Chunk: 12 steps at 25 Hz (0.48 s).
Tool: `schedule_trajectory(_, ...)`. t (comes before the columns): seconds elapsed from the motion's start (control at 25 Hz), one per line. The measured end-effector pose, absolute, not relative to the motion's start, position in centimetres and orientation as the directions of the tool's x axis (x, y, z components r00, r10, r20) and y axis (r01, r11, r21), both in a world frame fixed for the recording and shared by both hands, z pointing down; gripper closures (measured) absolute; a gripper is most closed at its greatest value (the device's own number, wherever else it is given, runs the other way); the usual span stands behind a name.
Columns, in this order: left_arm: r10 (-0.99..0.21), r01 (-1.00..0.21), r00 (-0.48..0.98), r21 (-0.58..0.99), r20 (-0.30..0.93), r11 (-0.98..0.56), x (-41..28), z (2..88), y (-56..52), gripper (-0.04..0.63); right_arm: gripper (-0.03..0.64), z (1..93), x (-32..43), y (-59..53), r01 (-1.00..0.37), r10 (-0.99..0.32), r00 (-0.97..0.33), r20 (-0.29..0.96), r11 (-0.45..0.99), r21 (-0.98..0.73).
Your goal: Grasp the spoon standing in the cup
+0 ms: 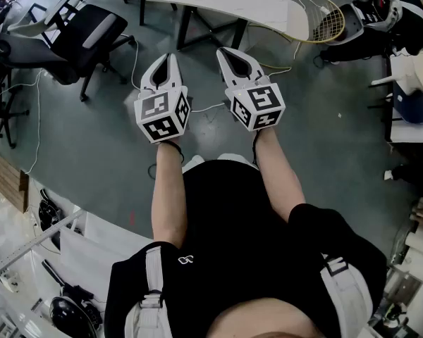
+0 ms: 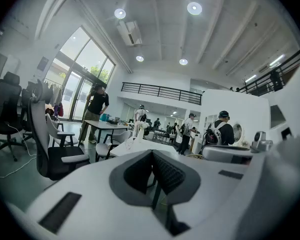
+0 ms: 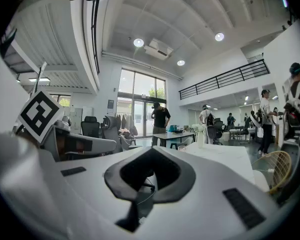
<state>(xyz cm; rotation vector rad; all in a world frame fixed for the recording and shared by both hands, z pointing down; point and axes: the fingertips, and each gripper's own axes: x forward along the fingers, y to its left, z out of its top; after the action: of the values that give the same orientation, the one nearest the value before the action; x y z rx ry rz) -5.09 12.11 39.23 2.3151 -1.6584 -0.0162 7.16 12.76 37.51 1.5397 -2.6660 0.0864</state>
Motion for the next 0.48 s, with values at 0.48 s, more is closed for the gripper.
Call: schedule_trajectory(0.48,-0.929,-0.922,0.336,0.259,0.157,-0.289,-6.3,39.5,11.3,0.581,0.611,38.0,6.9,11.6,-0.889,-0.885,-0.458,0.080,0.456,-0.042)
